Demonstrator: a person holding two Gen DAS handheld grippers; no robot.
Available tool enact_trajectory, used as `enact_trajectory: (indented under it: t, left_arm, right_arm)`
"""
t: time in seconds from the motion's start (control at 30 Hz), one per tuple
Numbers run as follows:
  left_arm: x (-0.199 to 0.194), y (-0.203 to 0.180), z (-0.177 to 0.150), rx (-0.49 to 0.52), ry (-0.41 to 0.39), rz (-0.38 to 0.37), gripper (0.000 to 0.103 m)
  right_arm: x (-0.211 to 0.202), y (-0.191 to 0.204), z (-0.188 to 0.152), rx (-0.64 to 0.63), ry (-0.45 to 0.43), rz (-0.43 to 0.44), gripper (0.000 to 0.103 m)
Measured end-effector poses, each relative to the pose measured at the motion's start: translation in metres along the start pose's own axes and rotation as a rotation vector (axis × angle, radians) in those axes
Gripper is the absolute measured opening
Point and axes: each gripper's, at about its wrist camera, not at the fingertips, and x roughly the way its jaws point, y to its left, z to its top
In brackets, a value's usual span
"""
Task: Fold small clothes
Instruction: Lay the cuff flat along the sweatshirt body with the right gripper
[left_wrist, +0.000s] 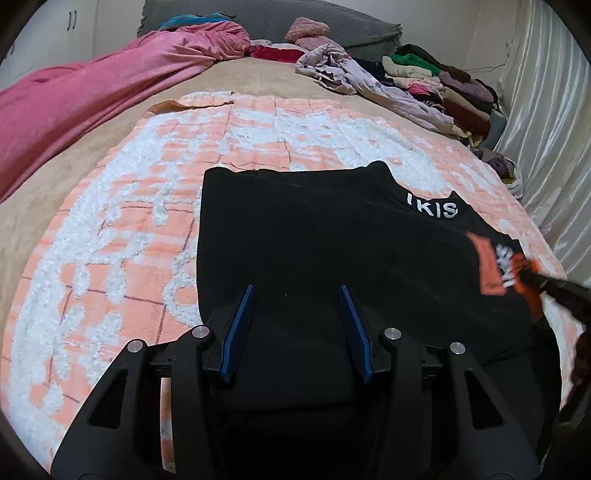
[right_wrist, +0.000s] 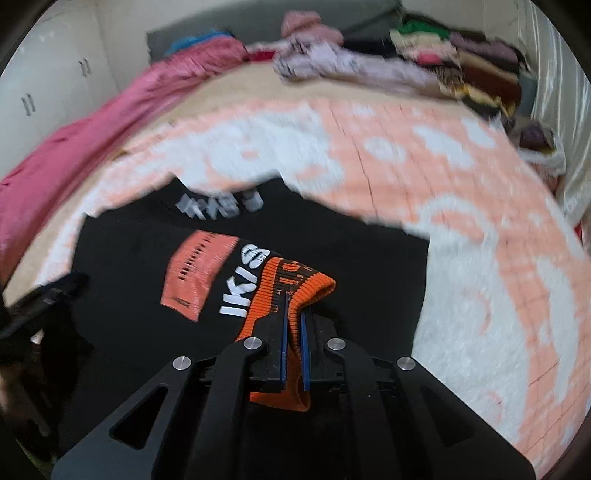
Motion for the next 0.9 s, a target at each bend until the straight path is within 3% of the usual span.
enact_trajectory:
  t: [0.1,0.23,0.57,0.77,0.9]
  left_arm:
    - [-0.001,-0.001,0.000,0.007,-0.002,-0.004,0.039]
    - [-0.003,-0.001,0.000,0.001,-0.014,-0.017,0.039]
    - [-0.037,-0.009,-0.004,0.027,-0.084,-0.034,0.039]
    - [-0.047,-0.030,-0.007,0.096,-0.112,-0.041,0.039]
    - [-0.037,-0.036,-0.012,0.145,-0.089,0.004,0.039]
  right_arm:
    - [0.015,-0.006,-0.007,0.017,0.009,-0.009,0.006]
    - [0.010,-0.009,-0.006,0.044,-0.009,-0.015,0.014]
    - [-0.038,-0.005,-0.019,0.027,-0.115,0.024,0.021]
    - [-0.044,0.028,-0.027,-0.066,-0.121,0.088,0.022]
    - [-0.038,0.054,-0.026,-0.128,-0.113,0.110,0.022]
